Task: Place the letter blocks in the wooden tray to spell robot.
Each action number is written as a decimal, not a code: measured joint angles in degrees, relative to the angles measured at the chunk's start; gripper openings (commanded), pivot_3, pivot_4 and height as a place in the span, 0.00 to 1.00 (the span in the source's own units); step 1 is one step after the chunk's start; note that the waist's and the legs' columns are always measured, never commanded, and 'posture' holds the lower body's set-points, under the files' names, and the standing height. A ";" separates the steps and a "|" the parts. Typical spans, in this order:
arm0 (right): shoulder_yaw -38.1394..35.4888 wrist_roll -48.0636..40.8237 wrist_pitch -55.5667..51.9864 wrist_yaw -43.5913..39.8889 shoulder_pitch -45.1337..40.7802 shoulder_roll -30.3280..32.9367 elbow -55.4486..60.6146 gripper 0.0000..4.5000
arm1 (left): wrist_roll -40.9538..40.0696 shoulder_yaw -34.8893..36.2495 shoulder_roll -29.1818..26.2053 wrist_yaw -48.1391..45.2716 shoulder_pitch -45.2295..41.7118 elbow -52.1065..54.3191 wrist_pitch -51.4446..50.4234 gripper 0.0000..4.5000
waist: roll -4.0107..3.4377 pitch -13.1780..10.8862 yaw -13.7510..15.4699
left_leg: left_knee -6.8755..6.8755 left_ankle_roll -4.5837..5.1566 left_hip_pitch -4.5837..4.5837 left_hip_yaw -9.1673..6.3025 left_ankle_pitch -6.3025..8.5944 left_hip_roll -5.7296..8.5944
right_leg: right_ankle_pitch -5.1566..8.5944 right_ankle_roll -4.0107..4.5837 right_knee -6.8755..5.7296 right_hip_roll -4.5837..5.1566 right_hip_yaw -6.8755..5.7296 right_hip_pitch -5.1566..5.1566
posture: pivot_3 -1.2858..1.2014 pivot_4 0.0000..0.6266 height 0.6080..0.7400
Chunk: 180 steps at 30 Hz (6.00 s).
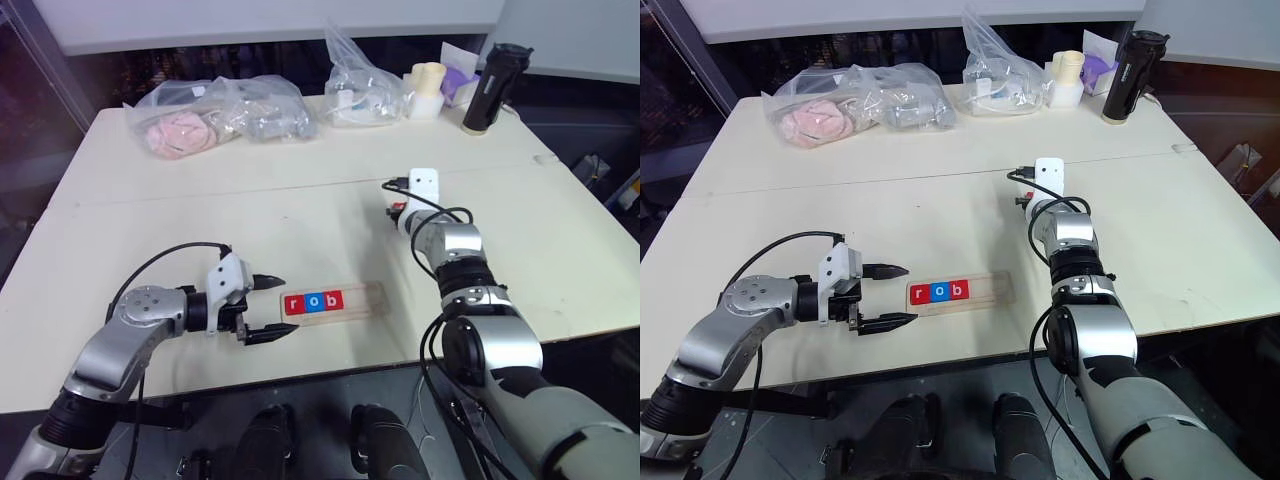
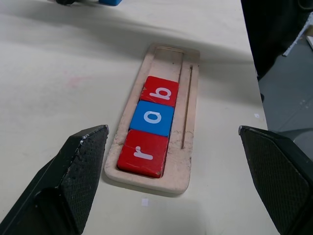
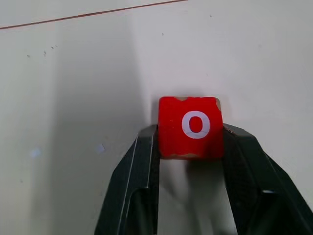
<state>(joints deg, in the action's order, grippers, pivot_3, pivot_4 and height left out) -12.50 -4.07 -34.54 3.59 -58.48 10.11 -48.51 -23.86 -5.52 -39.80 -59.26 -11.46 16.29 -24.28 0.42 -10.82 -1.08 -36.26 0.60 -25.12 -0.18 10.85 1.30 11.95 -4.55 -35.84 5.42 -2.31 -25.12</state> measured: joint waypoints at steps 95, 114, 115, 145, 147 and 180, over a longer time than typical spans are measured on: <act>19.12 -6.28 6.07 -66.72 38.22 42.89 55.25 0.25 | 1.92 -9.47 8.11 -0.47 -8.37 -1.58 -5.71 1.00 | 0.08 -0.06 1.74 | -0.05 0.00 -0.22 0.01 0.06 -0.13 | -0.05 0.06 0.67 0.12 -0.22 0.09 | 0.52 0.24 0.88; 32.58 -2.89 5.76 -68.35 28.32 33.24 56.95 0.25 | 0.71 -7.74 7.16 4.26 -5.00 3.13 -9.21 1.00 | 0.09 -0.06 1.85 | -0.14 0.00 -0.23 -0.02 0.06 -0.12 | -0.06 0.07 0.64 0.13 -0.23 0.12 | 0.52 0.24 0.88; 32.70 -2.80 6.13 -68.55 28.27 33.19 56.66 0.25 | 0.66 -7.62 7.02 4.44 -4.88 3.13 -9.38 1.00 | 0.09 -0.06 1.85 | -0.14 0.00 -0.23 -0.02 0.06 -0.12 | -0.06 0.06 0.63 0.13 -0.23 0.12 | 0.52 0.24 0.88; 33.99 -0.63 8.43 -70.87 24.69 31.07 53.20 0.99 | -0.58 -6.83 6.27 6.42 -3.97 6.04 -11.23 1.00 | 0.09 -0.06 1.81 | -0.18 0.00 -0.22 -0.01 0.06 -0.12 | -0.08 0.04 0.61 0.11 -0.23 0.13 | 0.52 0.24 0.88; 33.51 -0.64 8.34 -70.54 24.08 31.36 53.20 0.99 | -0.58 -6.83 6.27 6.42 -3.97 6.04 -11.17 1.00 | 0.09 -0.06 1.81 | -0.18 0.00 -0.22 -0.02 0.06 -0.12 | -0.08 0.04 0.60 0.11 -0.23 0.14 | 0.52 0.24 0.88; 30.37 0.97 8.93 -68.30 26.38 31.94 51.76 0.99 | -0.39 -7.03 6.32 5.45 -4.80 4.02 -9.99 1.00 | 0.09 -0.05 1.85 | -0.24 0.00 -0.23 -0.02 0.06 -0.11 | -0.08 0.04 0.60 0.12 -0.23 0.16 | 0.52 0.24 0.88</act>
<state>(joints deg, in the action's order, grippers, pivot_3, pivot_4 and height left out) 17.87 -3.10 -25.61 -64.71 -32.10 42.05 3.25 -24.26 -12.55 -33.48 -53.81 -16.27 20.31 -34.27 0.51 -10.87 0.77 -36.50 0.60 -25.34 -0.20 10.92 1.19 11.86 -4.51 -35.24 5.55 -2.55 -24.96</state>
